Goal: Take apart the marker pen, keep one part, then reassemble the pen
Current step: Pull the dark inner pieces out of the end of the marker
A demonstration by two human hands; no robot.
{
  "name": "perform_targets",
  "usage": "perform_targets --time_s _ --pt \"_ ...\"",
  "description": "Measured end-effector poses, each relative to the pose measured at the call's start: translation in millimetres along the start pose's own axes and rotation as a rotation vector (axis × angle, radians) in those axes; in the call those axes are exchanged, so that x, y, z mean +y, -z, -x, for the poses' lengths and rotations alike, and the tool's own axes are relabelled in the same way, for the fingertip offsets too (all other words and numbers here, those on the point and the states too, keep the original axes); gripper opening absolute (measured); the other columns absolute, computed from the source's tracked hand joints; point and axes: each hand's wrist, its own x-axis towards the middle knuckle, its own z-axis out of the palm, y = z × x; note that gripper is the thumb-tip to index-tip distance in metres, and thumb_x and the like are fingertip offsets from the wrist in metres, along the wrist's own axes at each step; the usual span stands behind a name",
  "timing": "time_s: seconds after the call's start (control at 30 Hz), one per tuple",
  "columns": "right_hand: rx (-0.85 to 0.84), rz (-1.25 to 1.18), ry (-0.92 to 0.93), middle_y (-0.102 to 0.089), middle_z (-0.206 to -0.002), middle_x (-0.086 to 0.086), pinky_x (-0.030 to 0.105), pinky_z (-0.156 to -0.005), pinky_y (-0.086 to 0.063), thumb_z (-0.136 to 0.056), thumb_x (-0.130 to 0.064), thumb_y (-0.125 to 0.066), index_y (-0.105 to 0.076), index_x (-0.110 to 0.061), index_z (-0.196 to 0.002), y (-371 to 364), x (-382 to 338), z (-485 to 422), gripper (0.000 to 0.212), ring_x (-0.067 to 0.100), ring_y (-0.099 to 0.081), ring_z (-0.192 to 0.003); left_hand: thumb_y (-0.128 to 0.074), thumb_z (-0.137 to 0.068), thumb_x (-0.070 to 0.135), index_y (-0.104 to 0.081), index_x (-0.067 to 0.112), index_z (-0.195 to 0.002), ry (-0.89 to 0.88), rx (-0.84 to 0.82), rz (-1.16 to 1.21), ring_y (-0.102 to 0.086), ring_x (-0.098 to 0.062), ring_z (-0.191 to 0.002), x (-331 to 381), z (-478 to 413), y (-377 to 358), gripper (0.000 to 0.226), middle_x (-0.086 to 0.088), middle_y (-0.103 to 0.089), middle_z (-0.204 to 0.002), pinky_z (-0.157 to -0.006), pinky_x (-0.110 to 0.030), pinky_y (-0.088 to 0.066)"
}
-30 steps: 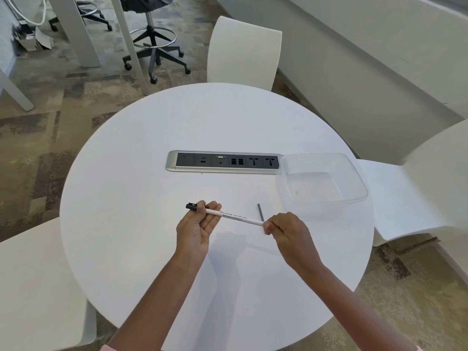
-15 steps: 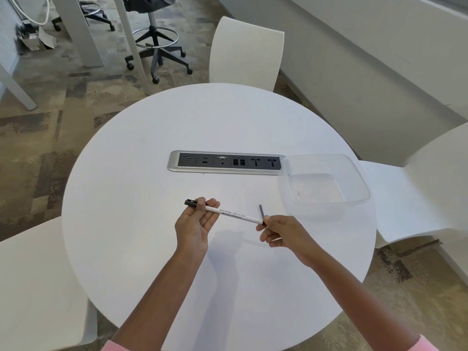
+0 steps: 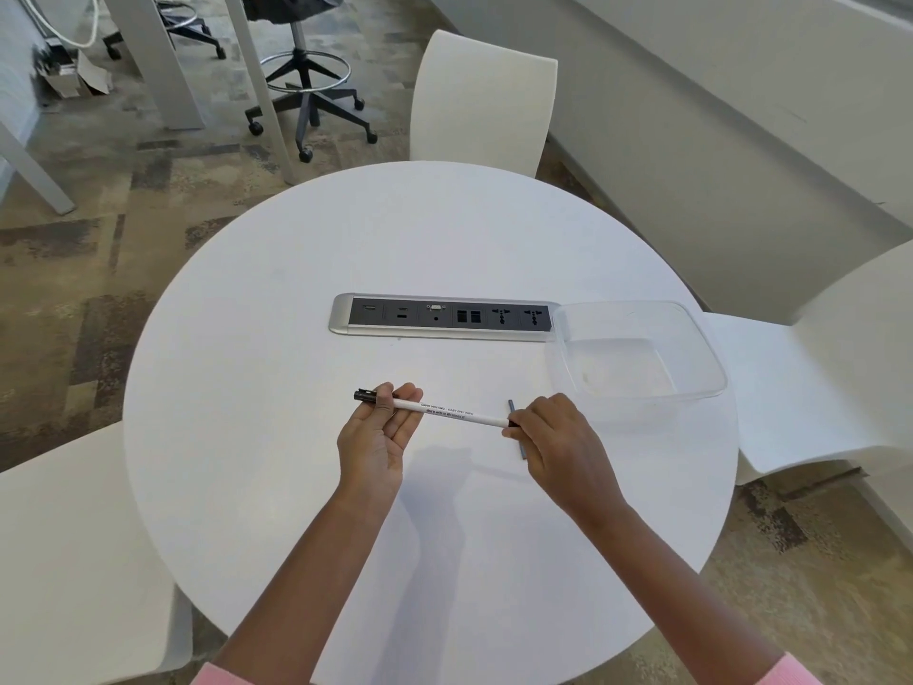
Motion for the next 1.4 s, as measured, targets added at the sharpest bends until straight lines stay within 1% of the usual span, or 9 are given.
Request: perform_targets --time_s 0.2,0.33,0.5,0.7,0.83,0.93,1.03,1.23,1.4 --pt "-0.073 -0.143 -0.114 -0.053 -0.054 0.009 0.019 -0.06 -0.029 -0.08 -0.012 -0.055 -0.062 -0.002 -0.064 1.6 -1.3 -1.3 0.02 0.006 -0.02 -0.065 -0.047 -0.093 0.005 -0.055 0.005 -0.08 -0.009 0.004 -0.013 -0.07 -0.013 -0.057 -2.6 -0.8 -0.3 0.015 -0.001 -0.069 -0.055 -0.057 -0.023 -0.058" --pt "-0.336 -0.325 -0.32 -0.05 -0.056 -0.008 0.006 -0.064 -0.031 -0.086 -0.006 -0.054 -0.067 -0.001 -0.073 16.4 -7.1 -7.5 0.02 0.009 -0.029 -0.063 -0.048 -0.093 0.008 -0.055 0.006 -0.079 -0.02 -0.008 -0.04 -0.07 -0.012 -0.058 -4.6 0.0 0.7 0.015 0.001 -0.068 -0.053 -0.057 -0.022 -0.058" --pt "-0.594 -0.705 -0.679 -0.051 -0.051 -0.002 0.017 -0.052 -0.032 -0.087 -0.01 -0.055 -0.06 -0.016 -0.052 29.3 -2.4 -16.8 0.036 0.01 -0.042 -0.051 -0.048 -0.093 0.008 -0.055 0.007 -0.078 -0.024 -0.02 -0.056 -0.07 -0.012 -0.058 -4.6 3.3 1.2 0.017 0.002 -0.067 -0.053 -0.056 -0.021 -0.057" --pt "-0.78 -1.027 -0.949 -0.051 -0.054 0.0 0.018 -0.055 -0.041 -0.092 -0.014 -0.049 -0.062 -0.009 -0.064 37.3 0.8 -23.2 0.032 0.011 -0.044 -0.051 -0.047 -0.093 0.003 -0.056 0.008 -0.076 -0.007 -0.025 -0.053 -0.07 -0.012 -0.058 -4.2 5.4 0.9 0.019 0.002 -0.067 -0.053 -0.057 -0.022 -0.058" --pt "-0.646 -0.902 -0.811 -0.058 -0.062 0.001 0.019 -0.059 -0.041 -0.096 -0.023 -0.041 -0.062 -0.015 -0.071 34.4 -7.0 -17.2 0.034 0.012 -0.048 -0.06 -0.048 -0.092 0.003 -0.056 0.007 -0.076 -0.018 -0.01 -0.024 -0.07 -0.013 -0.059 -3.0 5.4 1.8 0.019 0.001 -0.068 -0.055 -0.059 -0.023 -0.059" --pt "-0.412 -0.565 -0.561 -0.062 -0.075 0.0 0.018 -0.066 -0.038 -0.093 -0.024 -0.047 -0.058 -0.019 -0.09 28.4 -11.6 -5.9 0.013 0.013 -0.051 -0.073 -0.048 -0.092 0.002 -0.056 0.007 -0.076 -0.03 -0.002 -0.007 -0.07 -0.013 -0.059 -0.1 5.5 3.5 0.018 0.001 -0.069 -0.056 -0.061 -0.023 -0.059" --pt "-0.195 -0.237 -0.298 -0.062 -0.086 0.002 0.02 -0.073 -0.038 -0.087 -0.026 -0.057 -0.056 -0.016 -0.105 22.2 -12.2 6.2 0.02 0.014 -0.048 -0.086 -0.048 -0.091 0.0 -0.056 0.007 -0.077 -0.034 0.007 0.006 -0.07 -0.012 -0.058 1.6 5.9 4.9 0.018 0.001 -0.07 -0.056 -0.062 -0.023 -0.059" --pt "-0.032 0.017 -0.081 -0.064 -0.079 0.002 0.032 -0.06 -0.05 -0.076 -0.024 -0.06 -0.058 -0.015 -0.09 12.3 -16.1 10.7 0.016 0.024 -0.058 -0.071 -0.05 -0.092 0.005 -0.057 0.006 -0.08 -0.04 0.006 0.016 -0.07 -0.013 -0.059 0.0 6.7 4.3 0.014 0.0 -0.07 -0.057 -0.06 -0.023 -0.059" --pt "0.01 0.097 -0.049 -0.058 -0.066 0.001 0.026 -0.055 -0.036 -0.082 -0.02 -0.051 -0.061 -0.012 -0.073 7.8 -14.4 7.0 0.015 0.022 -0.051 -0.06 -0.05 -0.091 0.005 -0.057 0.006 -0.079 -0.04 0.003 0.013 -0.07 -0.013 -0.058 -1.5 9.9 3.4 0.014 0.0 -0.07 -0.057 -0.06 -0.023 -0.059"
